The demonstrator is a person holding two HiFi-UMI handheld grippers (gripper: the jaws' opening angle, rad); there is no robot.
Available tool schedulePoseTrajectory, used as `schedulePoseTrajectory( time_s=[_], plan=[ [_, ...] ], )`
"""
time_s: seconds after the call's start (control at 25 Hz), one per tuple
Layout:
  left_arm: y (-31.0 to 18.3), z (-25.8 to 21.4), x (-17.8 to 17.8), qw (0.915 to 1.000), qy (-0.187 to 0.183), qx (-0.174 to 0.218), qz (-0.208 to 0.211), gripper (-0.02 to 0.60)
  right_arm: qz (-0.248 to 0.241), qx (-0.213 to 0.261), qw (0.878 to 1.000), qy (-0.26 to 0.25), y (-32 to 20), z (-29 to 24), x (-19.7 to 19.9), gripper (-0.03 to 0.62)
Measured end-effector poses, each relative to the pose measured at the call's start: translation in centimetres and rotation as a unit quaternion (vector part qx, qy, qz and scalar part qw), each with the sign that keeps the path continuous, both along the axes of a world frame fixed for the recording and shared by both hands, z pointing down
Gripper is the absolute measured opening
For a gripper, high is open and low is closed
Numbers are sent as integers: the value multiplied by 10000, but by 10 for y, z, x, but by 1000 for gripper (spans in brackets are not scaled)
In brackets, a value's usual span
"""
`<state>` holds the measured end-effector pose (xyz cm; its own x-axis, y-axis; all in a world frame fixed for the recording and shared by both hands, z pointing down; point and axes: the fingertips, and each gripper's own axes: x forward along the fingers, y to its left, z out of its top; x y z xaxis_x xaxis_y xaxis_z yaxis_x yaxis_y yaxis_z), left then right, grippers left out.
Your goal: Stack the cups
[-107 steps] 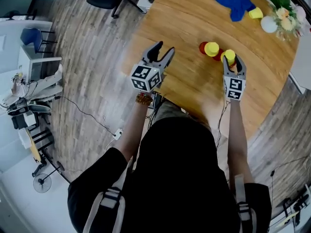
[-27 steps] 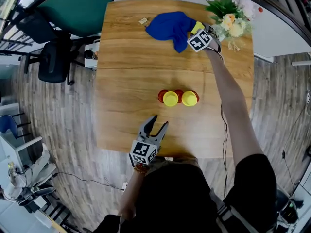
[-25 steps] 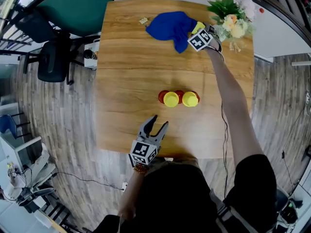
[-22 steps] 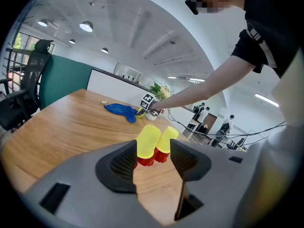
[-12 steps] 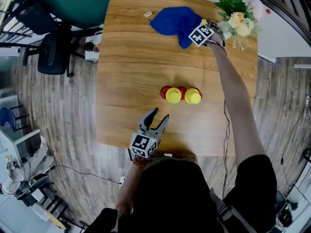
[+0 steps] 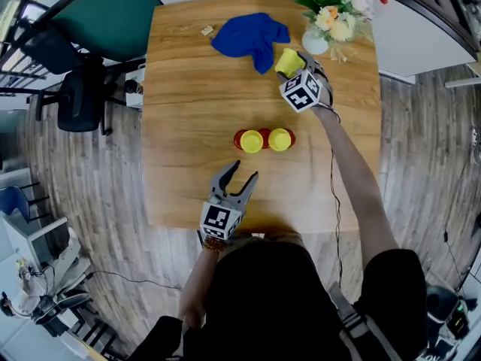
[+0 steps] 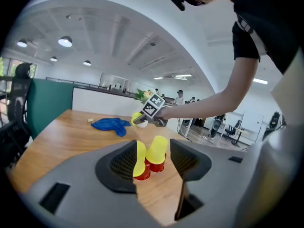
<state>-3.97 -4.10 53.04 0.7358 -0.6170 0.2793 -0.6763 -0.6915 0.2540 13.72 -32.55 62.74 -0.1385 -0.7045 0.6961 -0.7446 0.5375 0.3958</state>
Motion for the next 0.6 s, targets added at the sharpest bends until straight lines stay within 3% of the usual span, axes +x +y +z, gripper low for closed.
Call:
schedulePoseTrajectory(
  time_s=[0.12,0.28,0.4,0.6],
  plan=[
    [-1,-14,14,9987,-163,451,159,241,-12,79,9956,-935,57,-36,-11,394],
    [-12,-29,25,9994,269,225,35,242,-315,481,9855,-1599,134,-84,-24,394],
    [-17,-43,32,9965,815,-134,-115,249,-654,866,9802,-1654,194,-106,-38,394],
    [-10,-50,58,9835,1663,-714,-50,278,-1196,1575,9717,-1292,268,-125,-60,394]
  ],
)
